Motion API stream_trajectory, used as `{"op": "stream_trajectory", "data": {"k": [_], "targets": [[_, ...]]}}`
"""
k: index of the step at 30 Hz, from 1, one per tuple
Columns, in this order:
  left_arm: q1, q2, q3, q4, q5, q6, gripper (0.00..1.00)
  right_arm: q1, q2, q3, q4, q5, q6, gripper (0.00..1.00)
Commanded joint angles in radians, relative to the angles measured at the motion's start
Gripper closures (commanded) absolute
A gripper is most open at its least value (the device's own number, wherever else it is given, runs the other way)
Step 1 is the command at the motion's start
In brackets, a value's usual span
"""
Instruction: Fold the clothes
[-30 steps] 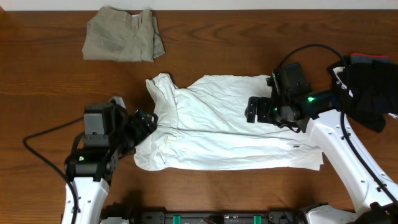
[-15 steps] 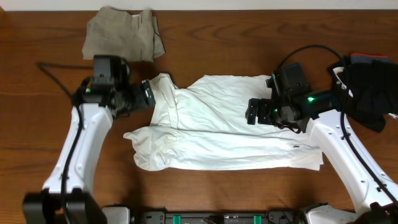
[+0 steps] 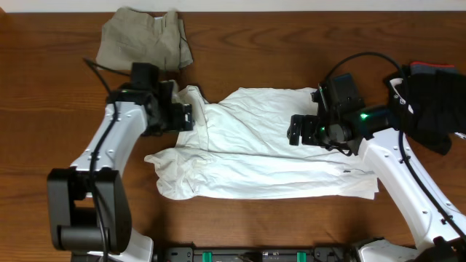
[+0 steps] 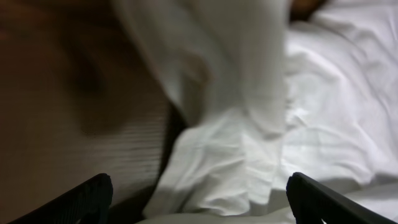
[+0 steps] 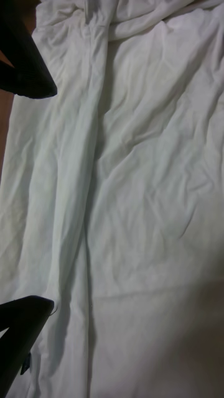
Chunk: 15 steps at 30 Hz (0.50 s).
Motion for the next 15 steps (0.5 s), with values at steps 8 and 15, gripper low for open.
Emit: {"op": "stream_trajectory", "data": {"k": [8,15], "targets": [[-0.069,0.051,0.013,0.031,-0.063,0.057,0.09,-0.003,-0.003,0.008,-0.025,-0.002,-0.014,0.01],[-0.064,0.055,0.003,0.055,-0.064,0.058,0.09,-0.003,-0.003,0.008,-0.027,-0.001,-0.014,0.01]]}}
